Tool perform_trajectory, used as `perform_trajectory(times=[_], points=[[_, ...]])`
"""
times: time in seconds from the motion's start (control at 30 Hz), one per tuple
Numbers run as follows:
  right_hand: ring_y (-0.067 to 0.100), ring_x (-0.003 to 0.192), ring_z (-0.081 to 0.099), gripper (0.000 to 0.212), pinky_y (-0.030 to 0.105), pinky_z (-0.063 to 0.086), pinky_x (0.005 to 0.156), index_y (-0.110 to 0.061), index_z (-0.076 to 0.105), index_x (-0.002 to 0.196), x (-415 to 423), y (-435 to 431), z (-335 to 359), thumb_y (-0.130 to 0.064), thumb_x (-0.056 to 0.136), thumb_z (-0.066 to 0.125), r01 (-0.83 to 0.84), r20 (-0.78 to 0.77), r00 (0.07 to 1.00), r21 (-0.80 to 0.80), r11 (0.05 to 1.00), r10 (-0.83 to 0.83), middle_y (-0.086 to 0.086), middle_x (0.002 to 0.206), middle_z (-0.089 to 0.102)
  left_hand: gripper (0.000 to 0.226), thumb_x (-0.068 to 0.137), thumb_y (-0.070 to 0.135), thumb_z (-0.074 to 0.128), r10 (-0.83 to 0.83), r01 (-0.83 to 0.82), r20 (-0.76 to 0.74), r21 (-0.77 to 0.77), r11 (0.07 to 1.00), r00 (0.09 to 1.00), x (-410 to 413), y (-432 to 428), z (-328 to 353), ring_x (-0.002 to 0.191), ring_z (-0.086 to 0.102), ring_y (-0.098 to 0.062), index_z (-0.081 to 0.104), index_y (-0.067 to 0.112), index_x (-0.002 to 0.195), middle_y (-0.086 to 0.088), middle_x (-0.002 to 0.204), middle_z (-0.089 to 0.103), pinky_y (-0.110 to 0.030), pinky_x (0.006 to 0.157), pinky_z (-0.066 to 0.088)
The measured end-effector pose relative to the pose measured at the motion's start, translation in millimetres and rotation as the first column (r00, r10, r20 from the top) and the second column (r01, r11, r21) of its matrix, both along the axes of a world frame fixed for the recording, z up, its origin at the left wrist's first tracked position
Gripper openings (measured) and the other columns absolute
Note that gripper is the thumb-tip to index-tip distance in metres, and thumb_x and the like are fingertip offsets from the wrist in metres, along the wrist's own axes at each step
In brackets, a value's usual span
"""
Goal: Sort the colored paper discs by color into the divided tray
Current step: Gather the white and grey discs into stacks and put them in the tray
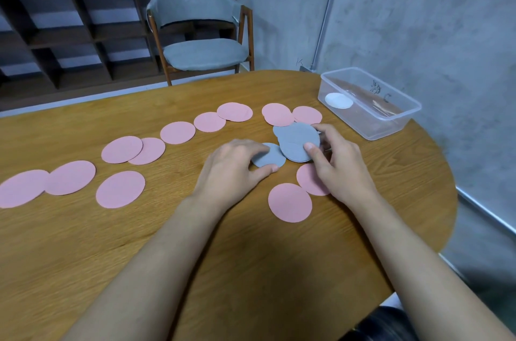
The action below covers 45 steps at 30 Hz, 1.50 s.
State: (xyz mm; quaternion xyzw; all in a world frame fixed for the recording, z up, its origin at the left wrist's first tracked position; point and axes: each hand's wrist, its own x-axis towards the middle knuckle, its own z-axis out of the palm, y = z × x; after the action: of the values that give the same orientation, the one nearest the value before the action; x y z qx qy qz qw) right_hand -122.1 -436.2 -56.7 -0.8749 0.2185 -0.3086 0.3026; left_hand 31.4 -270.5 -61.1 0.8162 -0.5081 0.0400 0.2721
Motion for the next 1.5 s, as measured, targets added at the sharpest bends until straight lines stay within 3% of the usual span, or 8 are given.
perform_trajectory(times=[0.2,0.37,0.6,1.0,1.1,1.23,1.37,1.5], points=[[0.001,0.080,0.058,0.028,0.005,0.040,0.071,-0.023,0.060,0.128,3,-3,-2,-0.021,0.101,0.063,0.032,0.035,0.999,0.055,0.998,-0.034,-0.002,0.097,0.070,0.038,0.107,0.045,0.036,-0.065,0.076,0.169,-0.057,0.996,0.984,1,5,4,0.086,0.068,-0.027,0.067,0.022,0.108,0.004,0.095,0.073,-0.042,0.068,0.054],[0.004,0.078,0.058,0.029,0.006,0.041,0.069,-0.023,0.059,0.129,3,-3,0,-0.023,0.101,0.063,0.052,0.041,0.998,0.062,0.997,-0.054,-0.005,0.098,0.070,0.013,0.101,0.020,0.058,-0.034,0.056,0.077,-0.309,0.949,0.996,0,4,2,0.076,0.068,-0.020,0.067,0.016,0.110,0.002,0.090,0.073,-0.042,0.067,0.057],[0.006,0.074,0.056,0.035,0.007,0.040,0.068,-0.024,0.062,0.134,4,-1,-2,-0.025,0.100,0.065,0.041,0.019,0.999,0.069,0.997,-0.042,-0.003,0.086,0.064,0.017,0.087,0.005,0.076,-0.065,-0.058,-0.242,-0.466,0.883,0.968,-6,4,7,0.085,0.069,-0.009,0.071,0.016,0.099,0.012,0.093,0.072,-0.020,0.071,0.060],[0.013,0.071,0.054,0.047,0.017,0.044,0.066,-0.027,0.053,0.149,5,-1,-3,-0.026,0.103,0.060,-0.023,-0.033,0.999,0.059,0.998,0.025,0.010,0.087,0.071,0.018,0.078,-0.009,0.072,-0.108,0.124,0.061,-0.556,0.822,0.992,-6,-3,3,0.112,0.068,-0.018,0.064,0.003,0.088,-0.007,0.114,0.072,-0.042,0.089,0.059],[0.011,0.070,0.058,0.047,0.018,0.044,0.068,-0.027,0.052,0.150,5,3,-1,-0.023,0.104,0.058,-0.077,-0.043,0.996,0.087,0.993,0.081,-0.008,0.083,0.068,0.017,0.083,-0.004,0.072,-0.128,0.134,0.046,-0.472,0.871,0.991,-4,-5,-1,0.113,0.065,-0.014,0.064,0.009,0.090,-0.004,0.125,0.069,-0.039,0.087,0.058],[0.028,0.121,0.062,0.046,0.033,0.045,0.106,-0.029,0.048,0.153,5,3,-1,-0.022,0.108,0.048,-0.109,-0.073,0.990,0.115,0.987,0.118,-0.003,0.130,0.068,0.021,0.083,-0.007,0.071,-0.107,0.106,0.020,-0.400,0.911,0.994,-2,-7,-3,0.096,0.066,-0.012,0.070,0.013,0.090,-0.001,0.132,0.062,-0.031,0.085,0.054],[0.013,0.105,0.057,0.045,0.026,0.042,0.101,-0.029,0.047,0.154,4,4,1,-0.022,0.109,0.044,-0.117,-0.086,0.988,0.105,0.988,0.126,-0.005,0.129,0.065,0.013,0.082,0.009,0.067,-0.135,0.121,-0.013,-0.364,0.924,0.991,-6,-4,-1,0.084,0.062,-0.009,0.074,0.016,0.090,0.005,0.134,0.054,-0.039,0.076,0.055],[-0.002,0.120,0.052,0.043,0.017,0.039,0.105,-0.026,0.050,0.151,4,8,6,-0.019,0.110,0.043,-0.172,-0.058,0.983,0.029,0.985,0.173,-0.011,0.150,0.055,0.009,0.089,0.023,0.075,-0.107,0.088,-0.028,-0.387,0.918,0.994,-7,-4,1,0.096,0.065,-0.012,0.068,0.019,0.092,0.008,0.130,0.055,-0.043,0.077,0.058]])
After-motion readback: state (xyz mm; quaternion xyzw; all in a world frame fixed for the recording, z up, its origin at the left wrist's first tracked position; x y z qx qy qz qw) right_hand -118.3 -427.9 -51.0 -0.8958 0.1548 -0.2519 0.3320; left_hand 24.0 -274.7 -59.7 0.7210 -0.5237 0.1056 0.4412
